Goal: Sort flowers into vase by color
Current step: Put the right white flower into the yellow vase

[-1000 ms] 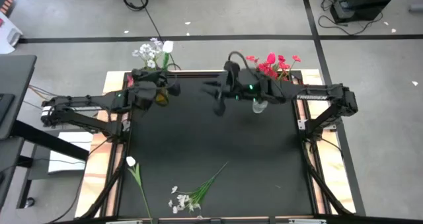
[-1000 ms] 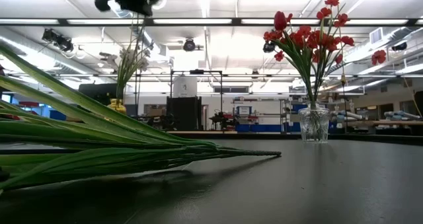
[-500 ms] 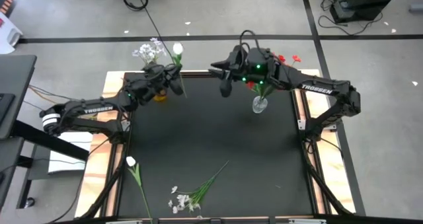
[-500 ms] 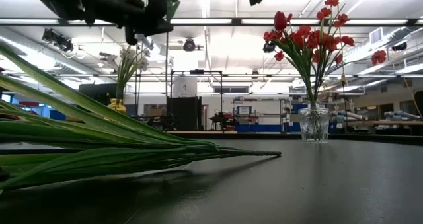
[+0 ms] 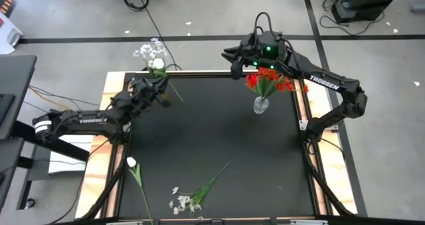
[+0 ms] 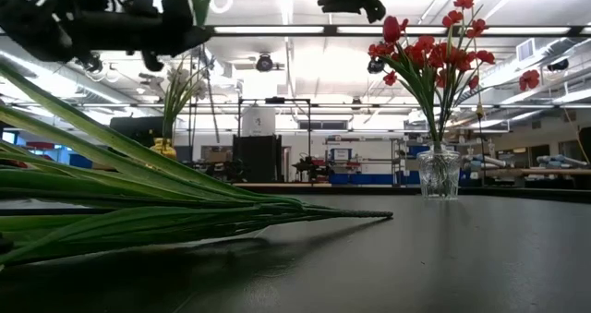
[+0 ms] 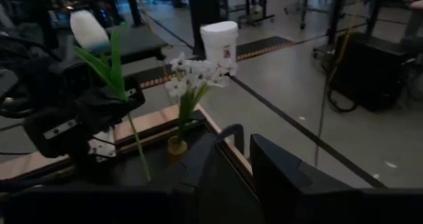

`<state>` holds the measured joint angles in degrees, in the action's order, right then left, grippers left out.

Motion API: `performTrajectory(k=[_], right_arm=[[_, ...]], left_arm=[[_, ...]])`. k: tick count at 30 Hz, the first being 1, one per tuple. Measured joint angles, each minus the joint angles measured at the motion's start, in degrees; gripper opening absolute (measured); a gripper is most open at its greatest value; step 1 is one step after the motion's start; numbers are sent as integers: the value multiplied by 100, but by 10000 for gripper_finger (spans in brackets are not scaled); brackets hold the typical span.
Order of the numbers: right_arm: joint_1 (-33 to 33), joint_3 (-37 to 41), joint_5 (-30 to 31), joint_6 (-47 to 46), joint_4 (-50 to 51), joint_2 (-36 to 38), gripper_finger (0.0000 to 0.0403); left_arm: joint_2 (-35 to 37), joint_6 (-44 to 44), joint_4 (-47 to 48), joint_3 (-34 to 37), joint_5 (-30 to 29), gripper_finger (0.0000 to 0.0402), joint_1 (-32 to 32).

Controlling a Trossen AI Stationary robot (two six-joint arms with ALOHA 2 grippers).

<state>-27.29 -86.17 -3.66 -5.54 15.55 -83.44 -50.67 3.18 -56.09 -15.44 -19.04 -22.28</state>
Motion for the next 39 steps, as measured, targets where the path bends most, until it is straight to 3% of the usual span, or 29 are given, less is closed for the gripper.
performTrajectory(k=[10,17,23,32,39], right_arm=[[-33,-2,-98,-56,-59,-76,98],[-26,-2,-98,-70,12,-79,98],[-24,-2,-97,-96,280,-79,98],[-62,-2,-66,-96,254,-79,98],[-72,-2,-49,-96,183,-79,98]], left_arm=[[687,-967,82,161,-1442,11,-189],[744,-948,251,161,-1477,11,-728],[1174,-1162,328,161,-1737,11,-752],[2033,-1287,1774,157,-2017,11,-750],[2084,-1319,1617,98,-2051,11,-750]])
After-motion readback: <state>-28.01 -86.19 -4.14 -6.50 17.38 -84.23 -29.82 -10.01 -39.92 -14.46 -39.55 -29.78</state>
